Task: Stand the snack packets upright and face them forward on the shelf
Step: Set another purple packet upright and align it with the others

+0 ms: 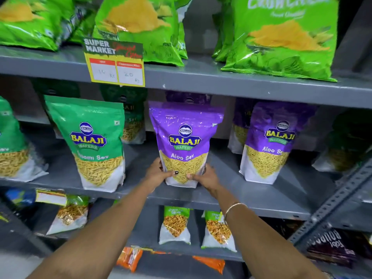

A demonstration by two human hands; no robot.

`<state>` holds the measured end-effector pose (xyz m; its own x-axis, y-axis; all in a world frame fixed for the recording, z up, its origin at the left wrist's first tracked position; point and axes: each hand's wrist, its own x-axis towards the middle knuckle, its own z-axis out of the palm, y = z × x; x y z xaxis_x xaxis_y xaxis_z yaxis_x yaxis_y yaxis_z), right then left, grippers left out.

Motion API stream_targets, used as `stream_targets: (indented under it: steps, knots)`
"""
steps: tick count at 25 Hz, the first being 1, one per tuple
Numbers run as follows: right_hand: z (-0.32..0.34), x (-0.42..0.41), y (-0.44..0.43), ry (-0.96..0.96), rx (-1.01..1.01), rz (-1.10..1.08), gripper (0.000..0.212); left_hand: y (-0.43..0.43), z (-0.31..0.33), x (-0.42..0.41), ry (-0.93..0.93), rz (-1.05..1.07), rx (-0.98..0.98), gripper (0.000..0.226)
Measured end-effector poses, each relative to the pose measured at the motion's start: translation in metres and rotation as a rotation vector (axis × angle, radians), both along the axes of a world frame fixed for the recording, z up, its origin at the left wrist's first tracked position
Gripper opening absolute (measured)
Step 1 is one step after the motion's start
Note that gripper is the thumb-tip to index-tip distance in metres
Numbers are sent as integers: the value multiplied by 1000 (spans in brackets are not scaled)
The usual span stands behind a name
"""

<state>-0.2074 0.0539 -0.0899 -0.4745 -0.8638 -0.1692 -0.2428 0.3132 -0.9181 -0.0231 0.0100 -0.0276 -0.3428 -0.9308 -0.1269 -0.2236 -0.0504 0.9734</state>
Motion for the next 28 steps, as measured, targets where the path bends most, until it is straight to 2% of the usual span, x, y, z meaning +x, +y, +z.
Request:
stream_targets:
  steps: [7, 9, 12, 14, 18, 20, 23, 24, 26, 28]
  knots:
    - [13, 17, 36, -13, -1, 32, 117, 32, 10, 21, -70, -15, -35, 55]
    - [30, 27, 49, -37, -11, 24, 105, 37, 11, 24, -74, -16, -40, 55]
    - [53, 40, 63, -106, -10, 39, 70, 41, 13, 26, -86, -32, -46, 60]
    - [52, 40, 63, -130, -14, 40, 65, 40, 12, 27, -105, -32, -52, 62]
    - [50, 40, 62, -115, 1, 58, 68, 40, 14, 29, -157, -56, -33, 72]
    - [57, 38, 68, -80, 30, 47, 77, 32, 22, 31, -344, -192, 16, 82]
    - [64, 18, 83, 22, 76, -25, 96, 29, 57, 25, -966, -515, 269, 42]
    - [64, 4, 89, 48, 72, -66, 94, 32, 66, 17, -1084, -615, 348, 36]
    - [71, -34, 108, 106, 76, -167, 82, 46, 77, -13, -1127, -780, 395, 36]
    - [76, -77, 130, 151, 76, -286, 74, 65, 74, -53, -993, -850, 333, 30]
